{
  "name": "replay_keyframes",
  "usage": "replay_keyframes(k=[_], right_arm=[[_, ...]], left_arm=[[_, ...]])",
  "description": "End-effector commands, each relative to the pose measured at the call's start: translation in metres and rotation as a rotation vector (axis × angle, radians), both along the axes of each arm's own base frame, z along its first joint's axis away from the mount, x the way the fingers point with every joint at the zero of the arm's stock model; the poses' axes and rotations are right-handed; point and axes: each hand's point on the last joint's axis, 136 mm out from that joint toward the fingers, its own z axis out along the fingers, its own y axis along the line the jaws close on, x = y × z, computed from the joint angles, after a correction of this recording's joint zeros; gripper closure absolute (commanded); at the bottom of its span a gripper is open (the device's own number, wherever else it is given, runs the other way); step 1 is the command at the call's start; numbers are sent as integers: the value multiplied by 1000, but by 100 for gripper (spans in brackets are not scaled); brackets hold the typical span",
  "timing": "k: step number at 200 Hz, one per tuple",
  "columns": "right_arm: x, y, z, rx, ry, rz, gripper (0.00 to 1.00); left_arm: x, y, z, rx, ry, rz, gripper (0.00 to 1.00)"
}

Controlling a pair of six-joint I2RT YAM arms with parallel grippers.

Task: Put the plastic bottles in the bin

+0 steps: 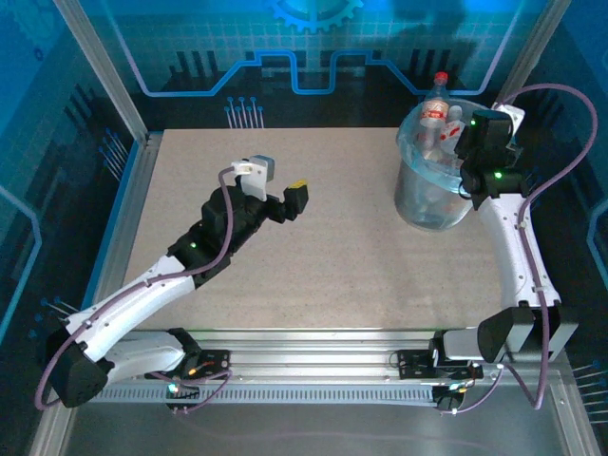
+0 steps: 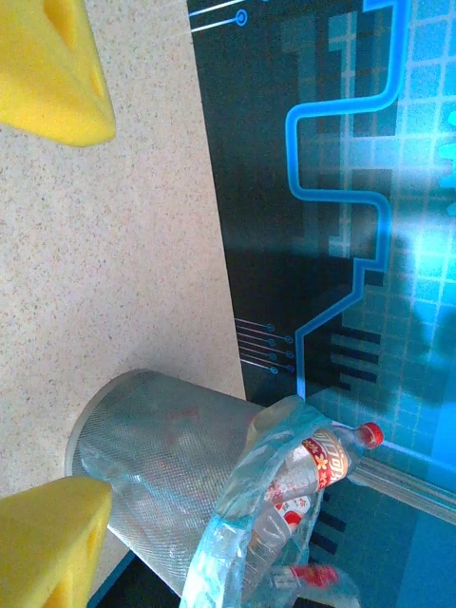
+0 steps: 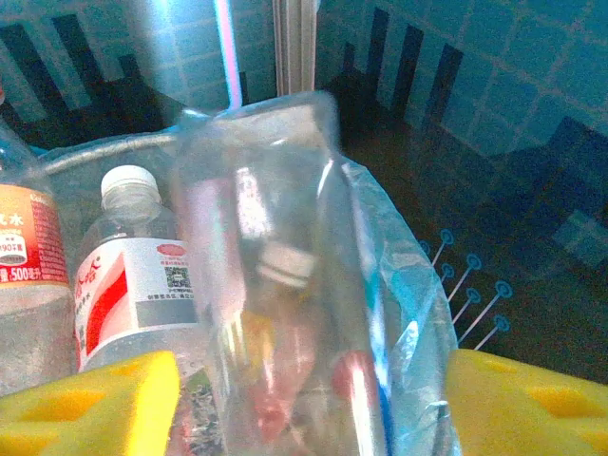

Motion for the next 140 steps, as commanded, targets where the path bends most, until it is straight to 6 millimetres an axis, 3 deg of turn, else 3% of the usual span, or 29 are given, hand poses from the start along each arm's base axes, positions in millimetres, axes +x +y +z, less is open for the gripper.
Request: replay_keyframes(k=[1,30,75,103,140], right_arm=[[-2,-9,-3,52,-27,-36,24],[-2,-16,-15,90,-68,-62,27],[-2,-15,-16,101,-67,-60,20],[-10,-7,-4,123,-81,-35,17],[-24,-6,9,115,-131,-55,15]], left_arm=[[2,-1,9,-48,0,-3,9],[8,-1,7,-43,15,11,9],[11,-3,-1,-54,49,15,9],[11,1,-6,-53,71,36,9],[19,18,-30,-64,149,126,9]])
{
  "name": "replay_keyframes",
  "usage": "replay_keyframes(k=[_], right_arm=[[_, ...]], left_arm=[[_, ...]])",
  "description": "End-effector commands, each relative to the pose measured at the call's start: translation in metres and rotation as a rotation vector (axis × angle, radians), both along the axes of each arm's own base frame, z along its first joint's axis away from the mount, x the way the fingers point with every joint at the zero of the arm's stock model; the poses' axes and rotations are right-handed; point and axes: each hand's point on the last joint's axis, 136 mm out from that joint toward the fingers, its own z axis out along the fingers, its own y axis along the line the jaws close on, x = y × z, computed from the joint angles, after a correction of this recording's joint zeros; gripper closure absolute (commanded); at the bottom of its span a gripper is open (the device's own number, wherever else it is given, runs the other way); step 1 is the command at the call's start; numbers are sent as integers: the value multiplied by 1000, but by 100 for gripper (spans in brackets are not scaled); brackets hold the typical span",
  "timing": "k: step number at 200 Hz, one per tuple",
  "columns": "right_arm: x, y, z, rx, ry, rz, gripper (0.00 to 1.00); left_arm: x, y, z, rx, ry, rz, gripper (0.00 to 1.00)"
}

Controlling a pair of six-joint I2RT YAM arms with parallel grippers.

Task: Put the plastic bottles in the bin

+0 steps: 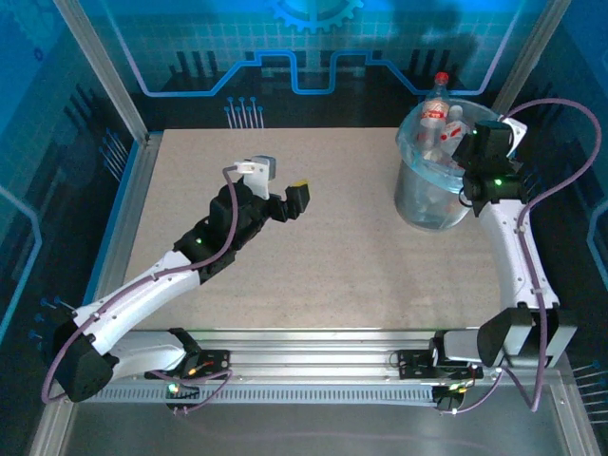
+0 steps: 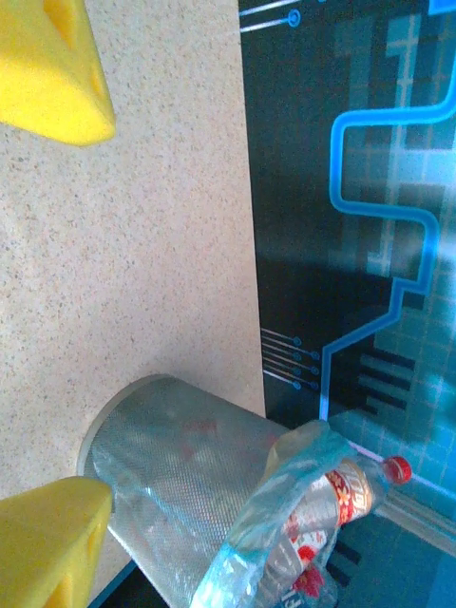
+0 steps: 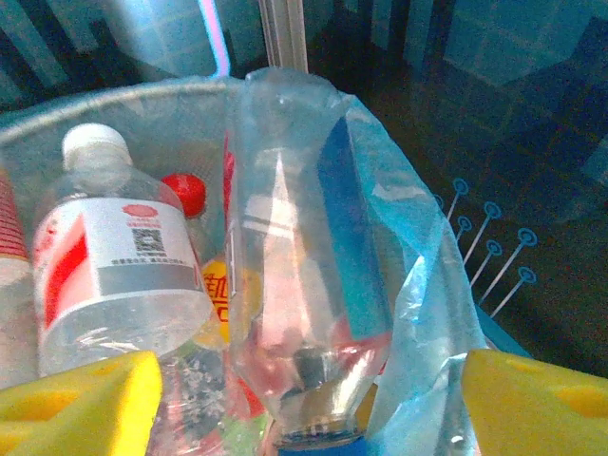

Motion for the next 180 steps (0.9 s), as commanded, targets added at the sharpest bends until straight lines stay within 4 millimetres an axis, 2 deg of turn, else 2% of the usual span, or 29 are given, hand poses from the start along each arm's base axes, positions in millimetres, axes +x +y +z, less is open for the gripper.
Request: replay_keyframes(k=[1,24,44,80,106,122,157,180], right_arm=[[-16,-1,32,3,-104,-32,15],[-12,-3,29,4,-108,-40,15],[-4,-2,19,29,-121,-31,19],[11,-6,2,73,-162,-35,38],[11,-7,2,73,-150,-27,42],[7,0,10,77,-140,1,41],[-23,18,55,63,-229,63,37],[-46,33,63,93,-241,123,33]], left_arm=[[8,16,-8,-33,53,86,9],[13,22,-17,-47,87,112,9],[16,27,-21,-52,107,132,9],[17,34,-28,-67,127,156,9],[19,33,-37,-58,145,155,9],[22,33,-40,-57,151,155,9],[31,46,-47,-47,152,201,9],[37,59,-55,-11,140,250,9]])
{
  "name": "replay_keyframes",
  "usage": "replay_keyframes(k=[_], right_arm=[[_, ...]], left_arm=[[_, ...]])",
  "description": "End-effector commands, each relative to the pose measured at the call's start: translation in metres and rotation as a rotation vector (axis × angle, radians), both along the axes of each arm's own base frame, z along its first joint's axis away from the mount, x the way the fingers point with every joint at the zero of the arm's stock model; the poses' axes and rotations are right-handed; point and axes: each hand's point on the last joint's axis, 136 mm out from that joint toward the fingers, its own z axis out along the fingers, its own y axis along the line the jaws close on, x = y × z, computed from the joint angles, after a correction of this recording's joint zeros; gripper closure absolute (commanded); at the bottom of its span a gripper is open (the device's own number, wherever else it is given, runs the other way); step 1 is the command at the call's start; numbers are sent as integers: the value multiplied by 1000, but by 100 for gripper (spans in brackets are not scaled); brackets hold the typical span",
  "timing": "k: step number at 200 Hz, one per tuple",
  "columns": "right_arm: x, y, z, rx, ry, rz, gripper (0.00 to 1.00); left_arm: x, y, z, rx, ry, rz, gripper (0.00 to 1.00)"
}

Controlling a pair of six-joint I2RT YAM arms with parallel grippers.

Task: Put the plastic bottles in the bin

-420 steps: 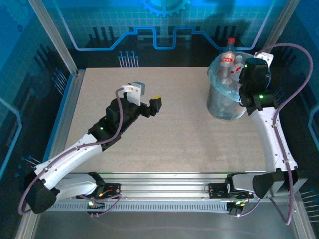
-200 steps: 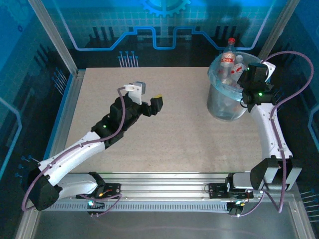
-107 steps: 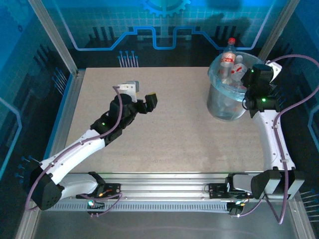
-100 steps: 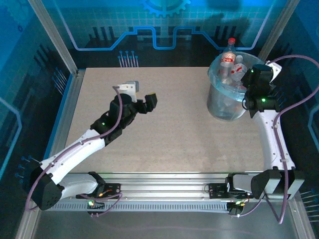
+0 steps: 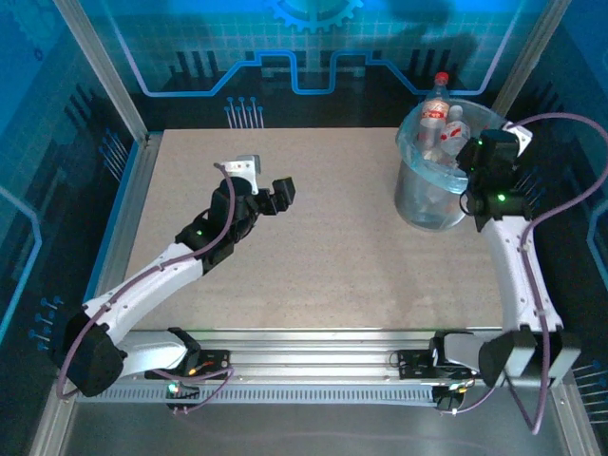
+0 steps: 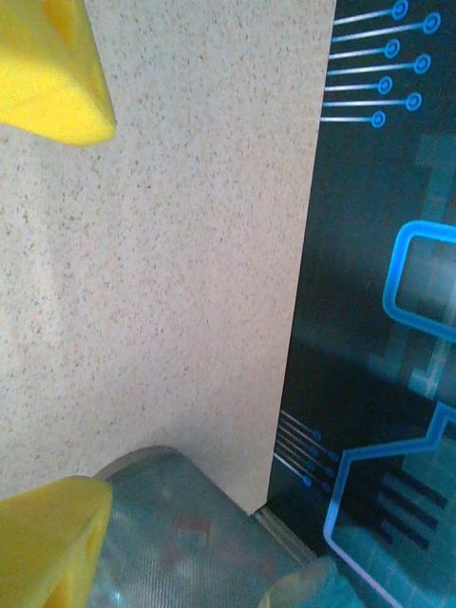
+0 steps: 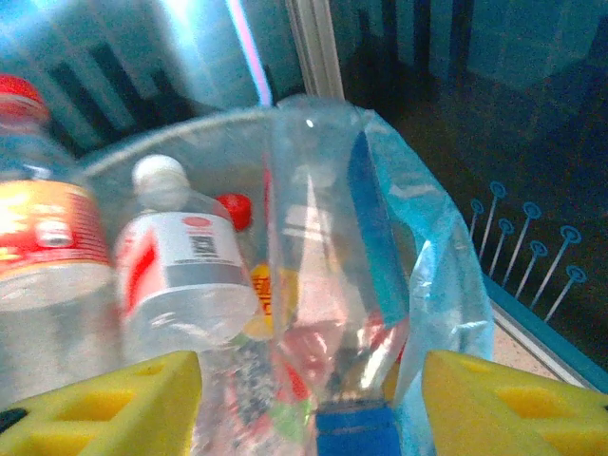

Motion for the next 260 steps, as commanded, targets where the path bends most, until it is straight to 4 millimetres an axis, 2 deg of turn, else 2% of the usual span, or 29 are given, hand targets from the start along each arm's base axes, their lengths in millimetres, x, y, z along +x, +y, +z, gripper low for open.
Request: replay_keyframes(k=[1,16,23,35,44,57,61,70,89,117,136,186,221,243,260], right_arm=[[-31,19,44,16,-103,74,33],[-42,41,40,21,-111,177,32],[-47,59,36,0,-116,282,30],[-55,92,25,-62,-139,461,28],[-62,105,10,-122,-134,519,28],[-73,107,-17,-200,-89,517,28],[-75,106,-35,-224,-54,515,28],[-78,103,-60,-281,-16,504,25],[-77,104,-107,-394,-30,533,19],[-71,103,-137,-391,-163,506,18],[-57,105,-163,-391,-102,541,18],[-27,121,-202,-366,-66,688,18],[-11,132,-214,-311,-75,784,19],[-5,135,-213,-331,-93,819,18],[-2,134,-220,-299,-92,841,18]], left_arm=[[9,18,-11,40,-9,70,9],[12,33,-17,101,-26,125,9],[13,44,-20,133,-31,167,9],[13,61,-27,193,-47,227,8],[11,73,-33,244,-60,263,7],[6,88,-43,327,-92,297,6],[5,91,-45,350,-104,305,6],[2,100,-50,408,-127,324,6],[-7,120,-77,486,-124,354,6],[-17,146,-122,534,-50,386,5],[-20,153,-143,509,-53,371,5],[-3,136,-150,438,-119,166,3],[4,139,-152,378,-122,89,1],[8,154,-158,300,-132,95,1],[9,152,-164,292,-145,65,1]])
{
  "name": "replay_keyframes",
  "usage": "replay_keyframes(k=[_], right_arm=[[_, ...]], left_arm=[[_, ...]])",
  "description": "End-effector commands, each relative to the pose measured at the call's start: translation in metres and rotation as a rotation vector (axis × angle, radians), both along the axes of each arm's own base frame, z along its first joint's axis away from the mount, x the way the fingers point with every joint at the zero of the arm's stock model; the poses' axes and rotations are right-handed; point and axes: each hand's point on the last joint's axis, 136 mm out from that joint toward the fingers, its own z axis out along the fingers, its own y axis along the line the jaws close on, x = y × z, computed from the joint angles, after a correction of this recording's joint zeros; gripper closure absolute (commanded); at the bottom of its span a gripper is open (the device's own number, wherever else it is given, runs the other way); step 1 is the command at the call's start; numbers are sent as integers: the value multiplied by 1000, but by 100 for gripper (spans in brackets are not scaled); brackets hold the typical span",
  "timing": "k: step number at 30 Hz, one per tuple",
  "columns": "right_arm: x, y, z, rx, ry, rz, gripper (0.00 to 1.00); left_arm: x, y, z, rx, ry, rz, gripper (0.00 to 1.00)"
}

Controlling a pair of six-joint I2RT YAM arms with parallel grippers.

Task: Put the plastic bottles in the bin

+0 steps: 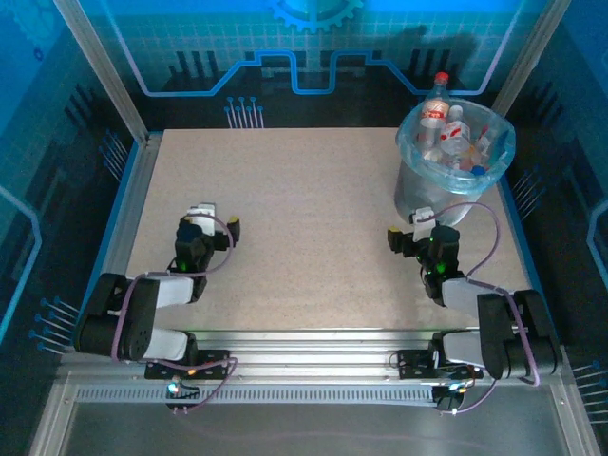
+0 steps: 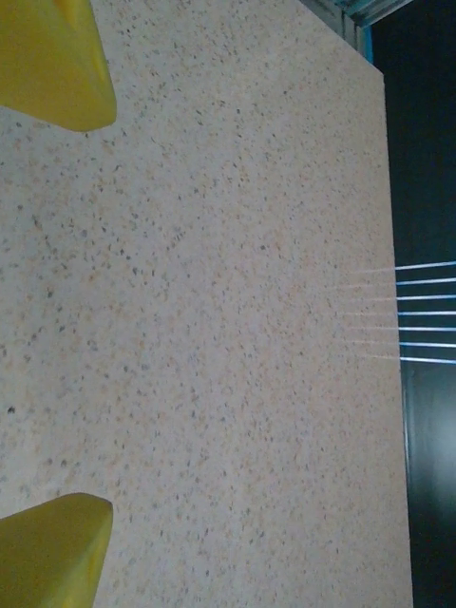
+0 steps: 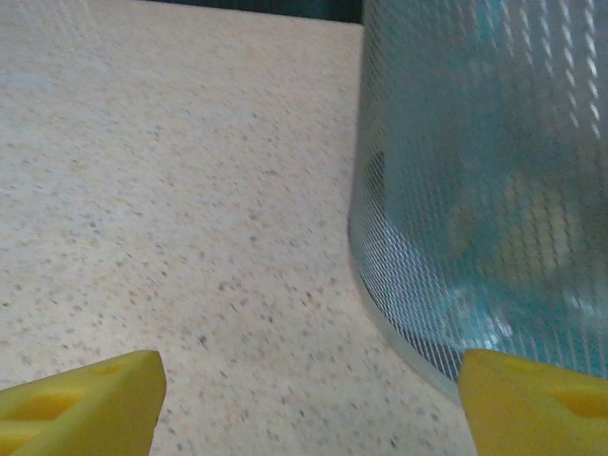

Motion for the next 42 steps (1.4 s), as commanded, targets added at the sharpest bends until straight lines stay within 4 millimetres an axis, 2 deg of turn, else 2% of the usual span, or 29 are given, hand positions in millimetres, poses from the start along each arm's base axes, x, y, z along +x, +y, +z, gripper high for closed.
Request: replay_keyframes(k=[1,4,6,10,12,13,14,20,23,42], right_arm=[[17,5,28,29,-125,73,18],[19,4,16,39,-127,73,18],[21,0,10,35,-110,45,18],[42,-32,1,31,-19,-176,14],[46,-20,-2,-40,2,-157,9],[46,-20,-2,-41,1,-156,2],[46,-21,-3,-32,3,-154,0],[46,-19,-2,-29,4,-139,0],[47,-10,-3,-26,17,-78,0],[47,-10,-3,-20,20,-72,0]], left_arm=[[8,-15,13,-70,-86,-119,1],[8,-18,1,-68,-86,-135,1],[7,-13,4,-64,-111,-107,1],[18,13,0,-72,-63,55,1],[26,27,-4,-72,-9,144,1],[26,24,-5,-70,-5,131,1],[26,25,-4,-66,-11,134,1],[27,22,-4,-68,-7,122,1],[27,21,-5,-68,-4,115,1],[29,9,-6,-70,13,36,1]])
